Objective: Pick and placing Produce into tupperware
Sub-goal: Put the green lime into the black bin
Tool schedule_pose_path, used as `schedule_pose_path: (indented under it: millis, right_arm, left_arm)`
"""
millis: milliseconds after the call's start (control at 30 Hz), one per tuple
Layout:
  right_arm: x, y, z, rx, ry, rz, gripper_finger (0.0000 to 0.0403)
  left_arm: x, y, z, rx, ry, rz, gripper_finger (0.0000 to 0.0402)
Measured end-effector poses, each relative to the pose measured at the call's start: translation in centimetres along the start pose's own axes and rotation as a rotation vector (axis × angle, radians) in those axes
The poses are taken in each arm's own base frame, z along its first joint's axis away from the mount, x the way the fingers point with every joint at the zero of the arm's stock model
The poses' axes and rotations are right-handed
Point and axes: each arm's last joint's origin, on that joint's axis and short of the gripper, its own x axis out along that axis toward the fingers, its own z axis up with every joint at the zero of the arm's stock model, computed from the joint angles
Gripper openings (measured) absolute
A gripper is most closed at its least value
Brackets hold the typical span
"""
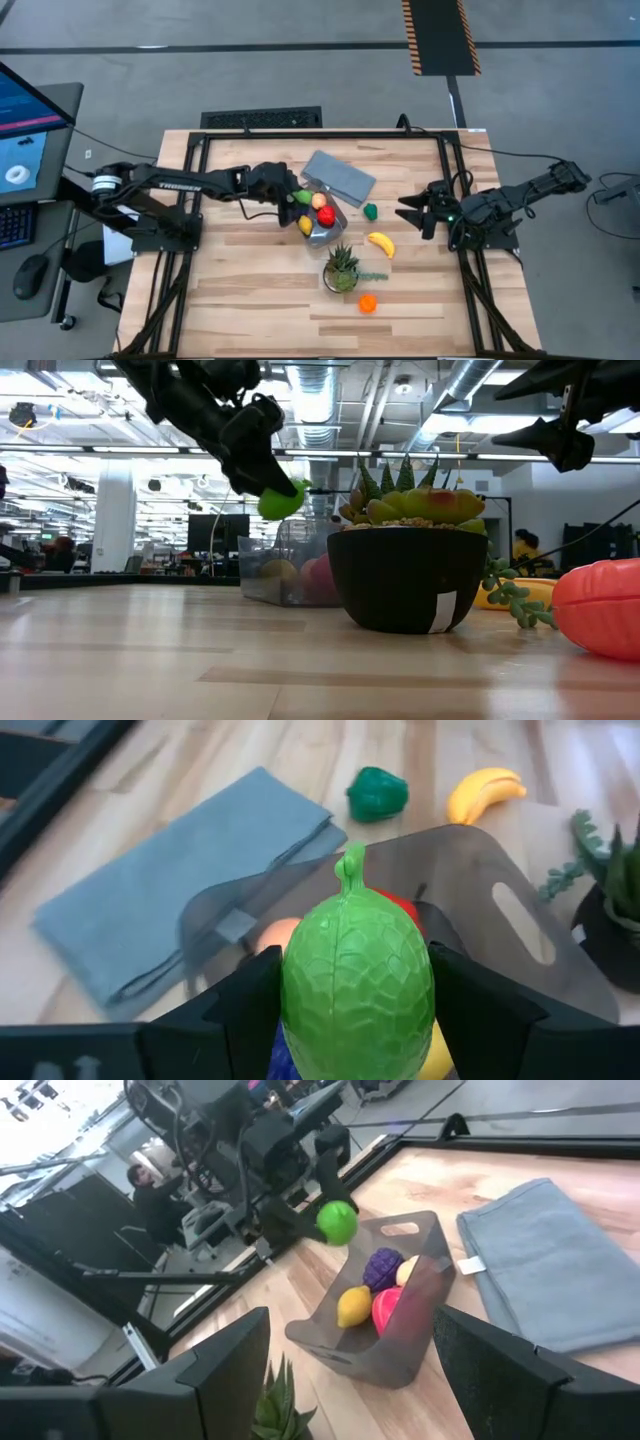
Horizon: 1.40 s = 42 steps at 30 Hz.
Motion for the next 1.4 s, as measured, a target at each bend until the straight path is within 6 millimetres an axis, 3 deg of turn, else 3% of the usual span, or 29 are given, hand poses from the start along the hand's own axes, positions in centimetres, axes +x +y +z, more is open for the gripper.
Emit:
schedule_pose_path:
  millis: [467,1000,1400]
  right_arm:
    - [0.0,-0.1,0.0,0.026,-0.003,-0.012,0.0301]
    - [0.1,-0.4,0.0,0.019,-0.002,-0.037,0.0301]
    - [0.1,-0.4,0.0,0.020,-0.002,-0.037,0.0301]
  left_arm:
    - [4.1,1.6,-1.4,-0.038,0.038,-0.032,0.0215]
    - [4.1,3.9,-1.6,-0.084,0.049,0.069,0.0215]
    - [4.5,4.0,-1.8,-0.108,0.053,0.046,0.0227]
